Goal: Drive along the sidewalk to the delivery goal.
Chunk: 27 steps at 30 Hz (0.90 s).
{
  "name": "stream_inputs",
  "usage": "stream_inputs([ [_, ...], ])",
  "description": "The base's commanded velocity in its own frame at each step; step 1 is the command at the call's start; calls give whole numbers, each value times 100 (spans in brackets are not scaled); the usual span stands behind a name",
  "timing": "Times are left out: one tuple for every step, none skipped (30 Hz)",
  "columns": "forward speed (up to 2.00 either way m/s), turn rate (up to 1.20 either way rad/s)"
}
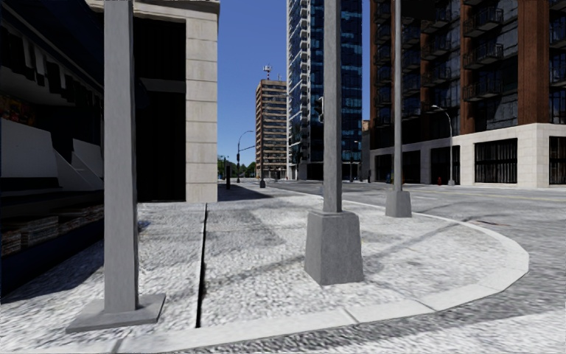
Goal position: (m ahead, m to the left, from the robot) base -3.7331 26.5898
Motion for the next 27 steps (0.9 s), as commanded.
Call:
stream_inputs([
  [200, 13],
  [200, 33],
  [200, 60],
  [200, 77],
  [200, 77],
  [200, 82],
  [200, 83],
  [200, 83],
  [200, 83],
  [200, 37],
  [200, 18],
  [200, 6],
  [200, 2],
  [200, 0],
  [200, 0],
  [200, 0],
  [200, 0],
  [200, 0],
  [200, 0],
  [200, 0],
  [200, 0],
  [200, 0],
  [200, 0],
  [200, 0],
  [200, 0],
  [200, 0],
  [200, 0],
])
